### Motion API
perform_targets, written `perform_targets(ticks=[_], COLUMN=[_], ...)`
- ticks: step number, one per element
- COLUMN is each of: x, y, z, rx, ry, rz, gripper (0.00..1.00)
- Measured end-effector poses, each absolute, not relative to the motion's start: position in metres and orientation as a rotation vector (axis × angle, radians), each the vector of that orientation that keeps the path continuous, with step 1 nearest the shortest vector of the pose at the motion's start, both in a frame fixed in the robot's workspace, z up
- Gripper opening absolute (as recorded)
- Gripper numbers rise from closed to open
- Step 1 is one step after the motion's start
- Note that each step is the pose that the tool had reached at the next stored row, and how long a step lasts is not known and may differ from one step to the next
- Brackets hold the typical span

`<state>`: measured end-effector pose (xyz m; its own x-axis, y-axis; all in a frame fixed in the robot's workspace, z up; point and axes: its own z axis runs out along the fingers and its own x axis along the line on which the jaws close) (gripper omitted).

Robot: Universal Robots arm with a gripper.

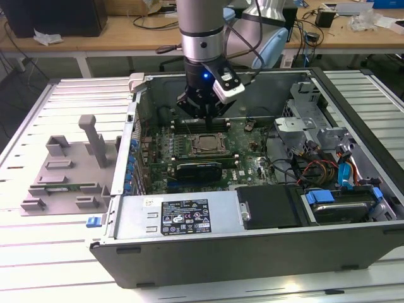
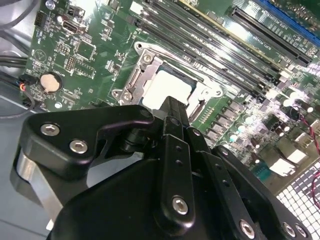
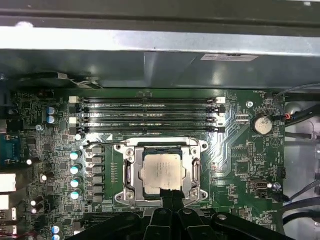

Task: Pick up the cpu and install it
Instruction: 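Close the cpu cover, then install the first cpu locking lever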

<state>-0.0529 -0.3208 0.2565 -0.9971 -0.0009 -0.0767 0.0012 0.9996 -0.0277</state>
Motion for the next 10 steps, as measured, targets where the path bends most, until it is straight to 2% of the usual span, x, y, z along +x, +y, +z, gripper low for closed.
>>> perform_targets(ticks=[10], x=[-0.0527], y=[-0.3214], z=[0.2564], rx=[0.000], ry=[3.072], rz=[-0.049], gripper=[0.11])
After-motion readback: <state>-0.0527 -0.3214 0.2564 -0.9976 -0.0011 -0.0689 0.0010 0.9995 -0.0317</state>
